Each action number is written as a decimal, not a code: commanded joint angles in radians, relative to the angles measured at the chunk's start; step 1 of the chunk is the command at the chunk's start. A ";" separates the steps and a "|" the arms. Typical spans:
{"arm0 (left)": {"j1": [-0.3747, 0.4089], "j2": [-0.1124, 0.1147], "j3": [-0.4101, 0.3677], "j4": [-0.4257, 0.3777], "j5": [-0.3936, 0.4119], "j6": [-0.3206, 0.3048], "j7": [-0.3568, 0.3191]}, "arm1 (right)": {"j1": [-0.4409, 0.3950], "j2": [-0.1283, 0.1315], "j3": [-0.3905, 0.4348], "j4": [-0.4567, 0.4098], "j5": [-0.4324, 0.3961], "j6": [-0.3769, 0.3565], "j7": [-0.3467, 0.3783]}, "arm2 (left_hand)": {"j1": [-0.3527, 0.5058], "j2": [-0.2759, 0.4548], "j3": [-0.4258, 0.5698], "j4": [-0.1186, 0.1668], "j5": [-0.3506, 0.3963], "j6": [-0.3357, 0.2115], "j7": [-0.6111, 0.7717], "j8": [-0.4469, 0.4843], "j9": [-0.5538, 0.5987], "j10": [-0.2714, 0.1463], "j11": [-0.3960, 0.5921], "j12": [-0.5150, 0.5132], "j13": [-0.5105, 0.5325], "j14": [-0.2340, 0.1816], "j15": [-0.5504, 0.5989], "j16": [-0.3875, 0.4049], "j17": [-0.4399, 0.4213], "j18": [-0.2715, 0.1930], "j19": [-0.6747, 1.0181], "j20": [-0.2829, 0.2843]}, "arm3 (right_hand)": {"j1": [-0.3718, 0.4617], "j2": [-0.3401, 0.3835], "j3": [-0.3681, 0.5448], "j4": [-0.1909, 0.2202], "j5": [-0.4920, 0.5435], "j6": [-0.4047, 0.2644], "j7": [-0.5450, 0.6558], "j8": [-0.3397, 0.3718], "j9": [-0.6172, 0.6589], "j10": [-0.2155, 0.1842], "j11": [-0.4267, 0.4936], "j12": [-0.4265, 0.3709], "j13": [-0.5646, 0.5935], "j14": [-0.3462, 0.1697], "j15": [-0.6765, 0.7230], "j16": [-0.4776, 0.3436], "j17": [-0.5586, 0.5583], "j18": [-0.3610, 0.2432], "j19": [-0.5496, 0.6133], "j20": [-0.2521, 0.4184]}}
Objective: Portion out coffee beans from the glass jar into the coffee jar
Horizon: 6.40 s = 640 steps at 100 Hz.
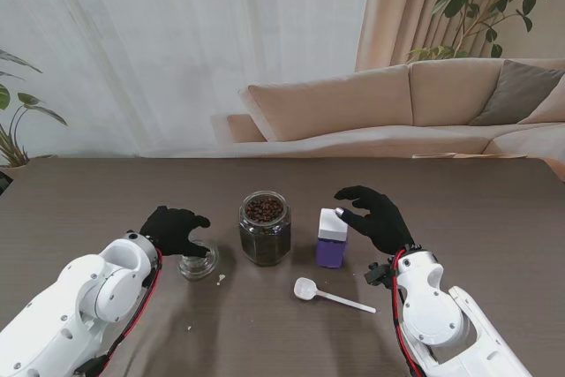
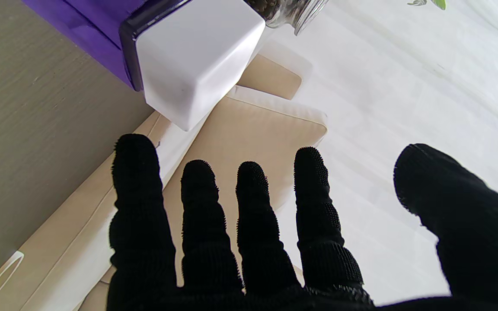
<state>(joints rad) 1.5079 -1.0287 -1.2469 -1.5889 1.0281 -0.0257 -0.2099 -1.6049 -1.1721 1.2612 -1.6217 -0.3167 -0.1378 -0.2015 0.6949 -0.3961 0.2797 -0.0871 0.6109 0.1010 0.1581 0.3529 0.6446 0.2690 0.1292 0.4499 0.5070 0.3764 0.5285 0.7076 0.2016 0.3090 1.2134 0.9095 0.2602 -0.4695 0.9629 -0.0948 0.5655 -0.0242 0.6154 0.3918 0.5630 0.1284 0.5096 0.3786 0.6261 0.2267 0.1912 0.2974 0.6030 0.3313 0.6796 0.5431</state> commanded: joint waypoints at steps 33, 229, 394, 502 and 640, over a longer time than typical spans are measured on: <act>0.106 -0.038 -0.121 -0.103 -0.329 -0.090 0.070 | -0.004 -0.004 -0.002 -0.003 -0.006 -0.001 0.006 | 0.081 0.062 -0.074 0.056 -0.065 0.027 -0.040 -0.023 -0.119 -0.058 -0.060 -0.135 -0.166 -0.035 -0.399 -0.297 -0.187 -0.005 -0.674 -0.249 | -0.019 0.001 0.031 0.021 0.011 -0.002 -0.003 -0.005 0.012 0.014 0.005 -0.011 0.019 -0.004 0.001 0.005 -0.336 -0.005 -0.001 0.005; 0.162 -0.087 -0.113 -0.050 -0.679 -0.286 0.189 | 0.360 0.123 -0.299 0.111 -0.593 0.228 0.440 | 0.123 0.032 -0.006 0.063 -0.088 0.041 -0.057 -0.055 -0.167 -0.075 -0.075 -0.198 -0.257 -0.076 -0.473 -0.411 -0.226 -0.073 -1.056 -0.316 | -0.053 -0.186 -0.186 0.051 -0.231 -0.220 -0.232 0.085 -0.285 -0.054 0.016 0.013 -0.090 0.010 -0.032 0.002 -0.343 0.004 -0.041 0.054; -0.016 -0.076 0.030 -0.008 -0.681 -0.295 0.119 | 0.284 0.068 -0.178 -0.253 -0.406 0.309 0.297 | -0.026 -0.079 0.042 0.000 -0.294 0.079 -0.167 -0.205 -0.322 -0.084 -0.119 -0.272 -0.377 -0.201 -0.509 -0.462 -0.263 -0.172 -1.107 -0.380 | 0.435 -0.528 0.343 -0.221 0.349 -0.134 0.654 -0.060 0.557 -0.091 0.359 0.463 0.684 -0.197 0.757 0.347 0.323 -0.105 0.660 -0.010; -0.151 -0.089 0.144 0.059 -0.776 -0.360 0.107 | 0.249 -0.013 -0.332 -0.198 -0.297 0.219 -0.035 | -0.037 -0.126 0.158 -0.010 -0.141 0.139 -0.047 -0.084 -0.123 -0.028 -0.047 -0.159 -0.150 -0.093 -0.376 -0.314 -0.057 -0.096 -0.957 -0.275 | 0.441 -0.546 0.364 -0.225 0.355 -0.133 0.675 -0.088 0.568 -0.085 0.353 0.482 0.684 -0.189 0.782 0.373 0.317 -0.088 0.643 -0.001; -0.175 -0.176 0.215 0.126 -0.929 -0.432 0.332 | 0.276 -0.044 -0.340 -0.112 -0.196 0.256 -0.085 | 0.284 -0.301 0.874 -0.075 0.265 0.193 0.834 0.615 0.711 0.054 0.792 0.864 0.663 0.099 0.995 0.334 0.462 0.251 0.443 0.266 | 0.366 -0.468 0.280 -0.225 0.207 -0.055 0.462 -0.118 0.381 -0.039 0.211 0.305 0.529 -0.100 0.494 0.312 0.097 -0.041 0.508 0.015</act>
<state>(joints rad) 1.3312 -1.1937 -1.0297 -1.4286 0.0927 -0.4560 0.1495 -1.3201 -1.2231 0.9196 -1.7460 -0.5029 0.1166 -0.3290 0.7968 -0.8740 0.3440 -0.1311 0.7997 0.3993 0.7611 0.8440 1.1546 0.3775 0.2838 1.2737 1.0393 0.5276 0.9693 1.0394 0.5982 0.6261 1.5191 1.1794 0.4209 -1.1100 1.0814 -0.4109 0.7378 0.0364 0.8770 0.2527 0.9748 0.1524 0.7288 0.7270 1.2388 0.2287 0.8050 0.6298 0.6444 0.2697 1.2078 0.5415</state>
